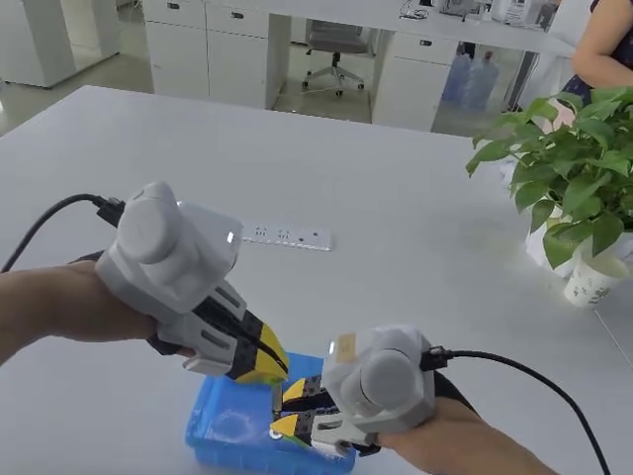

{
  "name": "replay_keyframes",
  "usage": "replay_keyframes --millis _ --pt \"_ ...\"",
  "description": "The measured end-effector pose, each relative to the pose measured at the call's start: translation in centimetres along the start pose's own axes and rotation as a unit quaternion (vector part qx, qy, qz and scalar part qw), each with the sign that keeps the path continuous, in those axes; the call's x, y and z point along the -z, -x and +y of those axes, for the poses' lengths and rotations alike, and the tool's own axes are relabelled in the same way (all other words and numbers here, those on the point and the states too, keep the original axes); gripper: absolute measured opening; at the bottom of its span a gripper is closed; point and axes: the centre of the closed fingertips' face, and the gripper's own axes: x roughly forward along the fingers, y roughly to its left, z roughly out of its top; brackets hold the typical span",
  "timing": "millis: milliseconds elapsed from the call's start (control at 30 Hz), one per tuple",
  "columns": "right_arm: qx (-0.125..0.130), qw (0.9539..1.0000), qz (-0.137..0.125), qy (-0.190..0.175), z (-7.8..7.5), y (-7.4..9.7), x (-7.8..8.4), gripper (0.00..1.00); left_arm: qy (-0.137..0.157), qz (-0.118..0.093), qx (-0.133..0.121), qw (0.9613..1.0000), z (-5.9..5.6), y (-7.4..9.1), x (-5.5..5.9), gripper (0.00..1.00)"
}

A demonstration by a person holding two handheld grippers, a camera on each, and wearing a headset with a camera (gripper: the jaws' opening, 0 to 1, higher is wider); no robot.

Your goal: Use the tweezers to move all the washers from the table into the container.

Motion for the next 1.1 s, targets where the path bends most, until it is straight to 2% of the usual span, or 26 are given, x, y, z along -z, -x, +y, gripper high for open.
replay_keyframes --millis 833,1100 --pt "0.021 0.9995 -0.011 0.020 0.6 1.8 -2.0 0.12 -0.017 0.002 -0.008 0.9998 -1.0 1.6 -1.8 0.04" --pt "0.020 0.9995 -0.012 0.022 1.4 2.0 -2.2 0.12 -0.019 0.008 -0.007 0.9998 -1.9 2.0 -1.7 0.04"
